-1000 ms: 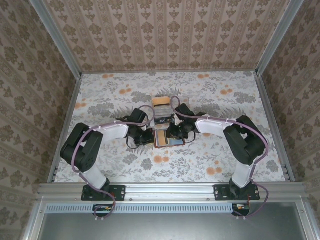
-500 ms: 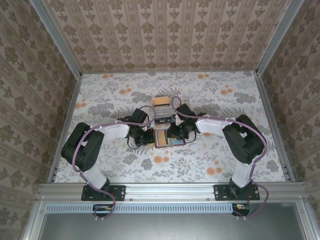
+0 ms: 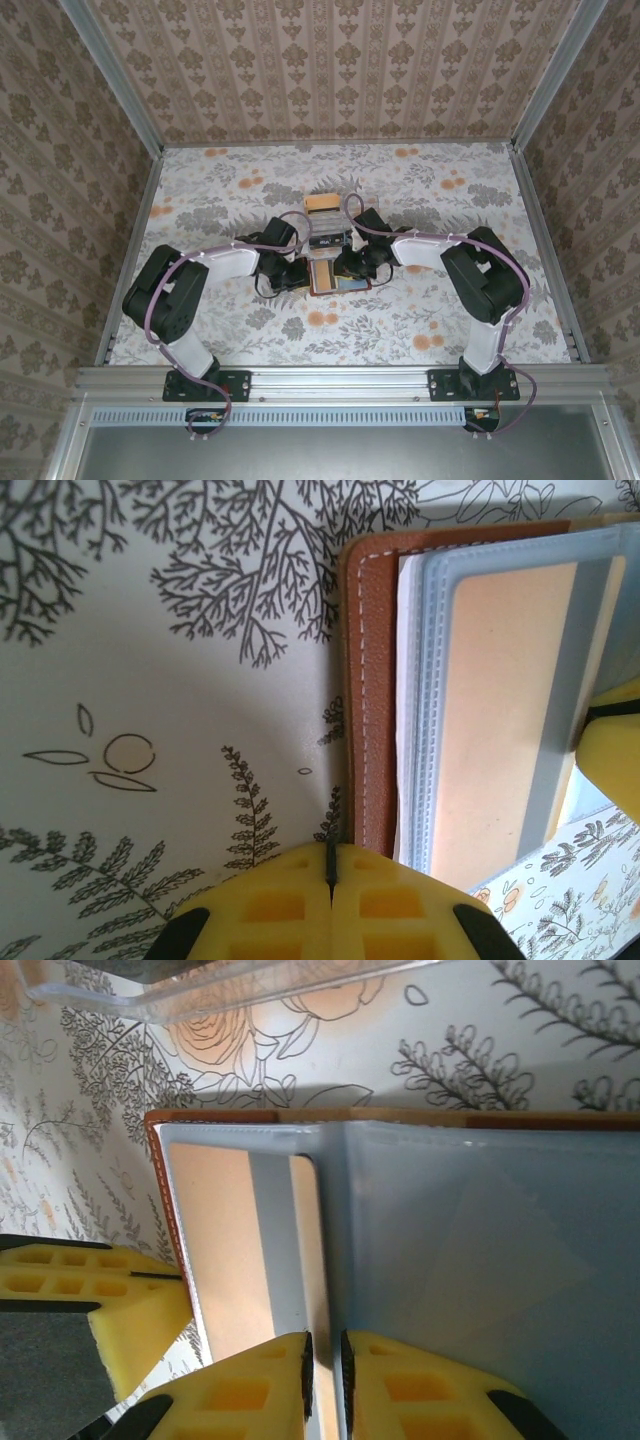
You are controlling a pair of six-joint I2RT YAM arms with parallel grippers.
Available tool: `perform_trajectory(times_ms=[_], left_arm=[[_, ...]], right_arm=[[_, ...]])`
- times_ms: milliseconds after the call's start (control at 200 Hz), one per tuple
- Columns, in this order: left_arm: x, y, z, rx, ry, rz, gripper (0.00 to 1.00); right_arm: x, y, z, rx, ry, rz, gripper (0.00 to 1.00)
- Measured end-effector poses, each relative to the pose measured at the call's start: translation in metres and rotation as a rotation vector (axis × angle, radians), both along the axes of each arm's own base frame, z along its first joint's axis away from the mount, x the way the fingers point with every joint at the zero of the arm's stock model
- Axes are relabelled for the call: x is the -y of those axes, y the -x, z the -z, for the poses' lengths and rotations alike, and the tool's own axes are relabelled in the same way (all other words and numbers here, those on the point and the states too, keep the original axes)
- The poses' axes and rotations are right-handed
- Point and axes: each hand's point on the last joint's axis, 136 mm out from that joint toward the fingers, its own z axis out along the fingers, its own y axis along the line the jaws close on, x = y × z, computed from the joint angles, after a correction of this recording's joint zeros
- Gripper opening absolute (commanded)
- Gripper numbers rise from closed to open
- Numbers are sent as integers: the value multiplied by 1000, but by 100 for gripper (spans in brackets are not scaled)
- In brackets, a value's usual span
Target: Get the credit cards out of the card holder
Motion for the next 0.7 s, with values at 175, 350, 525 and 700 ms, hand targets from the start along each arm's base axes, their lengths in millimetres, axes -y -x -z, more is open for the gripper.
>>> perform_trajectory(times_ms=[175,350,525,700], left_arm=[[0,0,0,1,0,0,0],[0,0,0,1,-1,1,0],[0,0,0,3,-2,1,0],[1,0,0,5,-5,3,0]], right_arm=[[-2,1,2,-11,-12,0,18],[-4,0,2,-12,-25,-2,18],[-4,-1,3,-17,-25,2,6],[-2,-1,5,-25,-26,12,0]])
